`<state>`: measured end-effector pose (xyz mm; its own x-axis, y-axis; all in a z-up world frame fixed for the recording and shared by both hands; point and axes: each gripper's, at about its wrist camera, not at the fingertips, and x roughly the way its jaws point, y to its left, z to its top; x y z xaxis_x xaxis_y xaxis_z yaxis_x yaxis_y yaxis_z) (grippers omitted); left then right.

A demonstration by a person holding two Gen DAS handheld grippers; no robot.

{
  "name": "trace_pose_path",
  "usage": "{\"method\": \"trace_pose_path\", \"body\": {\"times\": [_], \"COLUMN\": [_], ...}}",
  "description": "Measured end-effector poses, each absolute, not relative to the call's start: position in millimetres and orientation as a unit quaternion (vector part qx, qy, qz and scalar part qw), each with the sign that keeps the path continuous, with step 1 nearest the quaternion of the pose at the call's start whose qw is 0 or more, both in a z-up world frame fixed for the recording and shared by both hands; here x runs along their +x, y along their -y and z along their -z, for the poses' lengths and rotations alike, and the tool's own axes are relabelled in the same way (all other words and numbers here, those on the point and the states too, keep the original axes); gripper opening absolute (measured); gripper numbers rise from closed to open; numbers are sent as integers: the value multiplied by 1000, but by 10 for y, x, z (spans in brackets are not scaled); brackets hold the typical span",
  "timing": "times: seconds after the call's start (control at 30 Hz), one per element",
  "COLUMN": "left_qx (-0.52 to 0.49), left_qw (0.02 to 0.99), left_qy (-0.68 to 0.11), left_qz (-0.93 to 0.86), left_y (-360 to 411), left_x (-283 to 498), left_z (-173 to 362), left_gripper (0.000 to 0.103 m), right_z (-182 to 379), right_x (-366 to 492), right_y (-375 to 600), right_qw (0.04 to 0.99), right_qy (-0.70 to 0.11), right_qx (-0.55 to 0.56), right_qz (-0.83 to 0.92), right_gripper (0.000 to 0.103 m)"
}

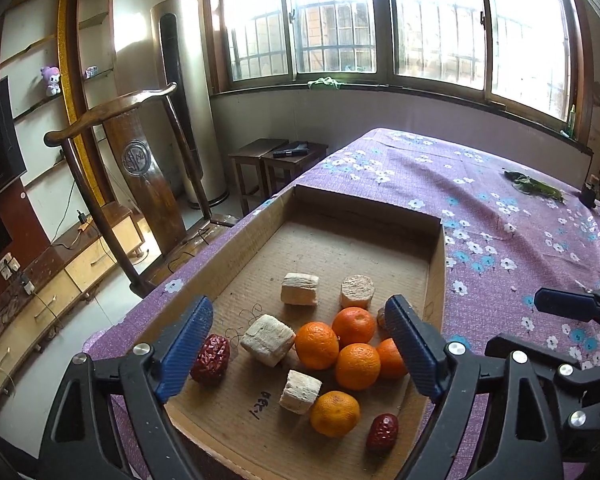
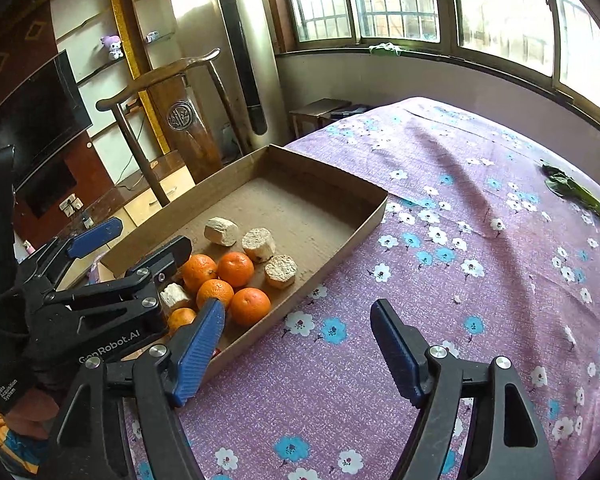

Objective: Organize fruits

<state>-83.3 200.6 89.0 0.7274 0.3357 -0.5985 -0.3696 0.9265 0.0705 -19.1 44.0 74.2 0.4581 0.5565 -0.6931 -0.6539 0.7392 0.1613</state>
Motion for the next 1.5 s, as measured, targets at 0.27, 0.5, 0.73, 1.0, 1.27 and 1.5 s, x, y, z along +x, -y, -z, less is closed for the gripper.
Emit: {"method": "trace_pose_path", "body": {"times": [0.27, 0.5, 0.73, 1.0, 1.27, 1.5], "left_qx": [-23, -20, -19, -17, -24, -26], "left_qw": [931, 932, 932, 931, 931, 930], "left_qy": [-312, -310, -312, -314, -312, -313], "left_qz": [-187, -185, -185, -185, -187, -191], "left_y": [-1921, -1855, -1828, -1810, -1840, -1892], "left_x": [-885, -878, -876, -865, -879, -894], "left_z": [-951, -960, -960, -957, -952, -939], "left_gripper": [88, 88, 88, 88, 88, 88], "right_z": [-760, -753, -730, -715, -694, -658], "right_x": [-221, -229, -219, -213, -227, -231], "right_y": [-353, -295, -288, -289, -324, -358], "right_qw": [856, 857, 855, 853, 850, 847], "right_qy": [-375, -375, -379, -383, -385, -390], "right_qx": [-64, -63, -65, -66, -72, -77], "right_qz": [-350, -349, -349, -348, -352, -352], "right_gripper": [85, 85, 86, 86, 86, 86]}}
